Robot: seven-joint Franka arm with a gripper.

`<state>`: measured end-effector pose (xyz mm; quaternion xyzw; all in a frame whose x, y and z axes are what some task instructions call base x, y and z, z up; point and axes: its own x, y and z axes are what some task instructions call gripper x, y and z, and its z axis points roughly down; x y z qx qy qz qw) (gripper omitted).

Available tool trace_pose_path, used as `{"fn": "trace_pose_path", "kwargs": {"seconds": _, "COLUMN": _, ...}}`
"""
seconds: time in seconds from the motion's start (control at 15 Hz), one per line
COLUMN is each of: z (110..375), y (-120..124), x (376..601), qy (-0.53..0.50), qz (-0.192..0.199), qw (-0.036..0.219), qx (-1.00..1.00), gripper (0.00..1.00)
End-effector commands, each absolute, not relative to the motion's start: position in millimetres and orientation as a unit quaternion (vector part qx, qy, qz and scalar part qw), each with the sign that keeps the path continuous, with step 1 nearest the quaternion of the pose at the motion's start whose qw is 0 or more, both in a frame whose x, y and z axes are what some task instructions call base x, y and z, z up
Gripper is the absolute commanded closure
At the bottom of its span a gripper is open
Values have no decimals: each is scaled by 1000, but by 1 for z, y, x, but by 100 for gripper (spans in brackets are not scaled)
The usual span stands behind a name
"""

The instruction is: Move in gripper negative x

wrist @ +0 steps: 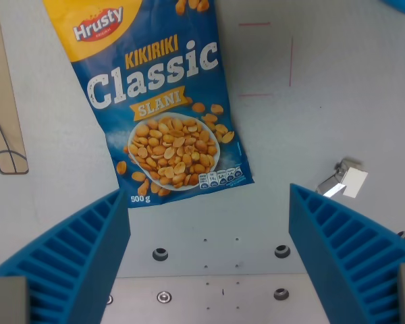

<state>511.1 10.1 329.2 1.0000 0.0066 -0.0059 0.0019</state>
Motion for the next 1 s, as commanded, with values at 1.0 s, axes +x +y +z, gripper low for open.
{"fn": "trace_pose_path", "kwargs": {"seconds": 1.0, "z": 332, "y": 9, "x": 436, "qy": 6, "qz": -4, "qw": 2, "qx": 1000, "gripper": 0}}
